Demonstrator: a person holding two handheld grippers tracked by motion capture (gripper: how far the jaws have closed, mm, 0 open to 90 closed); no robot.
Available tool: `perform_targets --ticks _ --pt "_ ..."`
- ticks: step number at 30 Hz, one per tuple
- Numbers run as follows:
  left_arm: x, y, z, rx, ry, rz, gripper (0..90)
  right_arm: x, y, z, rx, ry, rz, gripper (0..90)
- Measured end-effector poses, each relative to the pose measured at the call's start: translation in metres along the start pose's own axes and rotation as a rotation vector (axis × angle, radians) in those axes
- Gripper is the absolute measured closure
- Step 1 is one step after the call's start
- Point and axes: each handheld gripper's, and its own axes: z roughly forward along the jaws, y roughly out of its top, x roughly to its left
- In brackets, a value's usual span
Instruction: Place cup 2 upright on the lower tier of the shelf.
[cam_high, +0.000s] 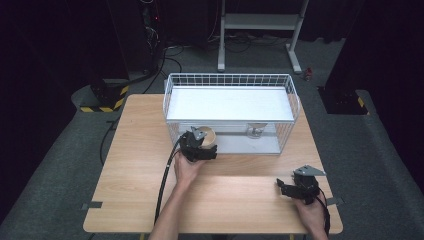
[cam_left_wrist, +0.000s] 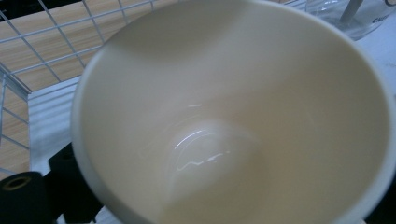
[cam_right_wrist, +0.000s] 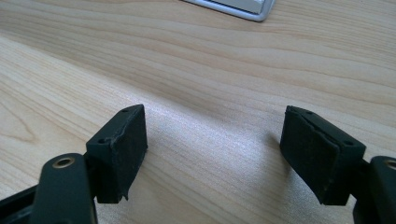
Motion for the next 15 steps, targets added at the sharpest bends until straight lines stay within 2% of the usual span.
perform_targets --ticks 2,6,15 --pt "0.001 0.000 0.001 0.012 -0.001 -0.019 2.9 0.000 0.000 0.000 0.000 0.000 0.000 23.0" --pt "0.002 -0.002 0.001 0.022 -0.010 -0.029 0.4 0.000 0.000 0.000 0.000 0.000 0.000 23.0" --pt "0.002 -0.011 -0.006 0.032 -0.009 -0.068 2.4 0.000 0.000 0.000 0.000 0.000 0.002 23.0"
